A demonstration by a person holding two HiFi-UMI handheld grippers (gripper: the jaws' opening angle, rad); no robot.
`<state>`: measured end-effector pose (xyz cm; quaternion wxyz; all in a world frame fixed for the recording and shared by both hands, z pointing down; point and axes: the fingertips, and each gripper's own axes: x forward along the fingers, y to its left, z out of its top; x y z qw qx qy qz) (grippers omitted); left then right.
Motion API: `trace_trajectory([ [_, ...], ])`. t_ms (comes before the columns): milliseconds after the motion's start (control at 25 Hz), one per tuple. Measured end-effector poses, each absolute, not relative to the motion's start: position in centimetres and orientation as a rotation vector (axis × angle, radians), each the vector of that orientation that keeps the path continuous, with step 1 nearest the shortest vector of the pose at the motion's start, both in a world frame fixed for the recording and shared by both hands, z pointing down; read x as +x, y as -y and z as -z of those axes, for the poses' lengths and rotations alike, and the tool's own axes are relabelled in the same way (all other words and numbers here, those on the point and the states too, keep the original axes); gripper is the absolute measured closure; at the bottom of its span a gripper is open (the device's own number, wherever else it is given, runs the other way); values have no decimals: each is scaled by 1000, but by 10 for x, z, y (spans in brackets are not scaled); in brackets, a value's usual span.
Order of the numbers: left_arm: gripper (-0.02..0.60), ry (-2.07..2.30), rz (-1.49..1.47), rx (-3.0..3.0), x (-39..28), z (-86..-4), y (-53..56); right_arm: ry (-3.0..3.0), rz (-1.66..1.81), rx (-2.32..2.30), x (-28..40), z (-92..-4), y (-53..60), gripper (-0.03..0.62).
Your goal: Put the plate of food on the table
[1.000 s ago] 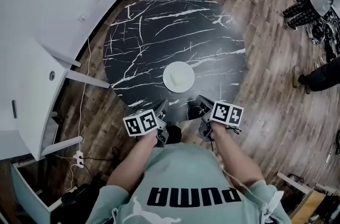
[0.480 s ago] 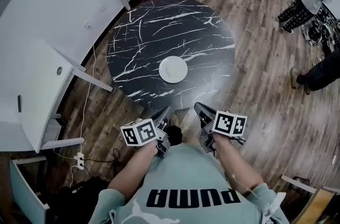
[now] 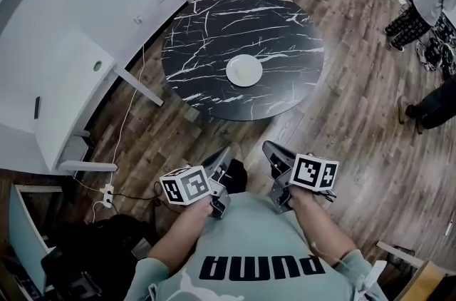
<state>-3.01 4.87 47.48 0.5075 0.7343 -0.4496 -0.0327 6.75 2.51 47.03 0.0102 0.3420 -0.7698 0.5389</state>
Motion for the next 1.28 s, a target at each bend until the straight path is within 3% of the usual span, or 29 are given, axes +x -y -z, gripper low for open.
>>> trace_trajectory([
  [560,574,1163,97,1805,-73,-429,-110,2414,-1719,987,39,-433,-82,585],
  [1280,574,993,57,1780,-110,-456,-168,2294,-1824,1046,-11,-458,-161,585],
])
